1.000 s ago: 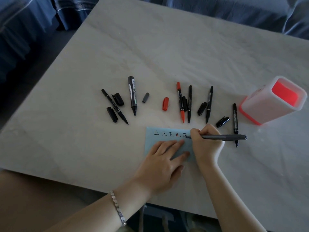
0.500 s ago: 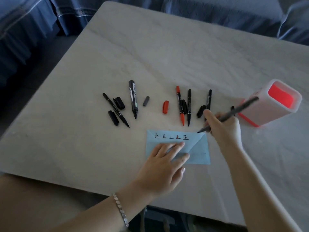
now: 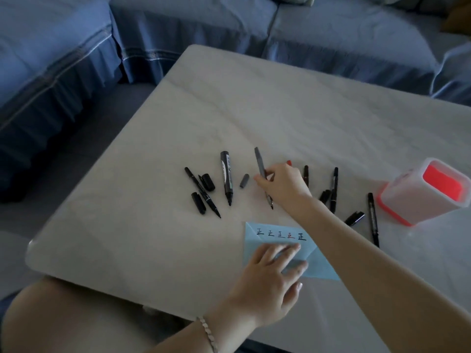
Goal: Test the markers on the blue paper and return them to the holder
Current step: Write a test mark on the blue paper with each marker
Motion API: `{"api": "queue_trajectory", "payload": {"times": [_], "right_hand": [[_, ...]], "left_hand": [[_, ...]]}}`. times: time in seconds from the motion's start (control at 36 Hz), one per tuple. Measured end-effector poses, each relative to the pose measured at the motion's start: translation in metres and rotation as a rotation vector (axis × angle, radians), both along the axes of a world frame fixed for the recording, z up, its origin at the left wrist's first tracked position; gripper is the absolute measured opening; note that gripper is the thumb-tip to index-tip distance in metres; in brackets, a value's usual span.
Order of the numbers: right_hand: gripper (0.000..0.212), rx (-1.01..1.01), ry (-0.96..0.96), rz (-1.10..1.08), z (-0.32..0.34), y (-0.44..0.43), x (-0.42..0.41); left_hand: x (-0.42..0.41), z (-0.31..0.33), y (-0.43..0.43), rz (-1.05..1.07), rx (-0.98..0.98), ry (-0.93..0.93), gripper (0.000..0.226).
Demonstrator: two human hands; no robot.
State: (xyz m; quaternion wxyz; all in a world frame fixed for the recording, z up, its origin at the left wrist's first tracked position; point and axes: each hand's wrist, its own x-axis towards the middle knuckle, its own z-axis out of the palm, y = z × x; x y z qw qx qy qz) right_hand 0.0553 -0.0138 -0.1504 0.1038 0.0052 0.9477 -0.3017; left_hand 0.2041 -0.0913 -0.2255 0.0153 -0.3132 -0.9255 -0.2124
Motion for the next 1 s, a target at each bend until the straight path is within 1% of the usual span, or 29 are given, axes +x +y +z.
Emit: {"api": "queue_trajectory", "payload": {"times": [0.03,0.14,0.22,0.31,0.36,0.42,0.53,0.67,0.72,0.81,0.86,0.94,1.0], "right_hand": [[0.033,0.029,0.005,-0.020,-0.002,-0.005,-0.003],[0.031,0.256,0.042,-0.031,-0.010,-0.012,-0.011],[0.034,0.283,0.032,-0.037,-0.016,-0.012,-0.012],[0.040,0.277,0.032,-0.035,-0.015,-0.011,-0.007],[0.033,0.262,0.075,-0.014,-0.012,-0.013,-0.005],[0.032,0.224,0.099,0.023,-0.007,-0.019,-0.005],[0.035,0.198,0.046,0.107,-0.004,-0.040,-0.005],[0.047,0.192,-0.088,0.060,-0.010,-0.053,-0.008],[0.043,0.151,-0.112,0.010,-0.012,-0.054,-0.007],[0.045,0.105,-0.153,-0.038,-0.011,-0.055,-0.005],[0.042,0.085,-0.165,-0.051,-0.010,-0.054,-0.003],[0.040,-0.004,-0.163,-0.039,-0.007,-0.051,0.003],[0.037,-0.130,-0.133,-0.056,-0.003,-0.045,0.010]], "left_hand": [[0.000,0.000,0.000,-0.001,-0.005,0.003,0.035],[0.002,0.002,-0.001,0.001,-0.003,0.008,0.034],[0.003,0.000,-0.001,-0.008,-0.002,0.014,0.034],[0.003,0.001,-0.001,-0.018,-0.047,0.011,0.036],[0.002,0.002,-0.001,-0.023,-0.048,0.008,0.036],[0.001,0.002,-0.001,-0.019,-0.044,0.003,0.034],[0.001,0.000,0.000,-0.013,-0.030,0.020,0.033],[0.001,-0.002,0.000,0.000,0.012,0.061,0.029],[0.001,-0.003,0.000,0.001,0.040,0.074,0.026],[0.000,-0.004,0.000,0.004,0.044,0.090,0.024],[0.000,-0.004,0.000,0.003,0.061,0.095,0.023],[0.000,-0.004,0.000,0.001,0.074,0.101,0.023],[0.001,-0.005,-0.001,0.000,0.065,0.092,0.025]]}}
